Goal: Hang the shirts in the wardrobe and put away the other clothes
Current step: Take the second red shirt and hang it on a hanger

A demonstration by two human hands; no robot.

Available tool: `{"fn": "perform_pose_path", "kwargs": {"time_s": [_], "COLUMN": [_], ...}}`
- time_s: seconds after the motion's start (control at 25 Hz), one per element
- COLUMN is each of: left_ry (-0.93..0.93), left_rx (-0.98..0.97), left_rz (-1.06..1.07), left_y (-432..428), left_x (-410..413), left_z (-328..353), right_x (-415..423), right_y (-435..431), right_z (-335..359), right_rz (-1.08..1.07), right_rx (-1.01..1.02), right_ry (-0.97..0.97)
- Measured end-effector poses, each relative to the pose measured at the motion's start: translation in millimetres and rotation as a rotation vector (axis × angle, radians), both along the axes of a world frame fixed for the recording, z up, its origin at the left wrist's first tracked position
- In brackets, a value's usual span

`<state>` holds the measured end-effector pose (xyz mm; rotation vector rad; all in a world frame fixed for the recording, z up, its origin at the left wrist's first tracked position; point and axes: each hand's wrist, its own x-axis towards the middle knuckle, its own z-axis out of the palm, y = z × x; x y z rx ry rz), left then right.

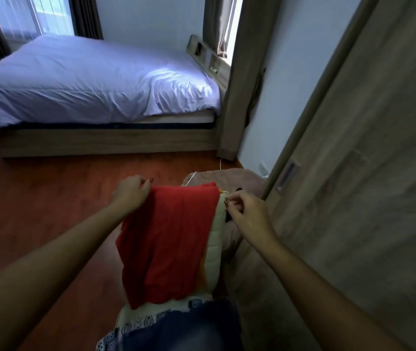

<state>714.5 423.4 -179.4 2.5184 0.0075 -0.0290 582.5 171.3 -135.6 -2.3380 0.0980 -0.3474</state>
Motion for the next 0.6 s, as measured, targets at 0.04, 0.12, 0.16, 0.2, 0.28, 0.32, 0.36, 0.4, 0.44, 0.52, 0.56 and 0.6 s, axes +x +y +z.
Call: {"fn": "perform_pose_path", "kwargs": {"time_s": [0.04, 0.12, 0.16, 0.2, 0.28, 0.32, 0.36, 0.4, 0.44, 0.52, 0.56, 0.6], "left_ry": [0.141, 0.331, 0.375, 0.411, 0.438, 0.434, 0.38, 0.315, 0.245, 0.149, 0.09, 0.035], "left_rx": [0.094, 0.264, 0.279, 0.249, 0.173, 0.142, 0.107, 0.025, -0.109, -0.471, -0.637, -0.775], "left_rz": [-0.004, -0.033, -0.054, -0.063, -0.04, -0.034, -0.018, 0.015, 0.051, 0.075, 0.029, -0.05], "left_y": [4, 3, 0, -4, -10, -11, -12, -12, -12, -12, -14, -16], "left_x": [15, 34, 42, 45, 57, 63, 65, 67, 66, 60, 52, 40], "left_z": [-6, -11, -11, -8, -7, -9, -11, -12, -12, -7, 0, 8], "right_x": [14, 39, 48, 55, 67, 70, 73, 75, 75, 75, 74, 74], "right_y": [10, 22, 26, 29, 32, 33, 32, 33, 33, 33, 32, 32], "right_z": [-10, -27, -33, -38, -47, -50, -52, -53, -52, -52, -52, -51], "right_rz": [-0.012, -0.059, -0.084, -0.103, -0.134, -0.135, -0.132, -0.129, -0.127, -0.123, -0.124, -0.132], "right_rx": [-0.001, 0.001, -0.006, -0.016, -0.009, -0.009, -0.019, -0.029, -0.026, 0.019, 0.053, 0.085], "right_ry": [0.045, 0.123, 0.16, 0.19, 0.207, 0.199, 0.186, 0.18, 0.186, 0.209, 0.214, 0.212]}}
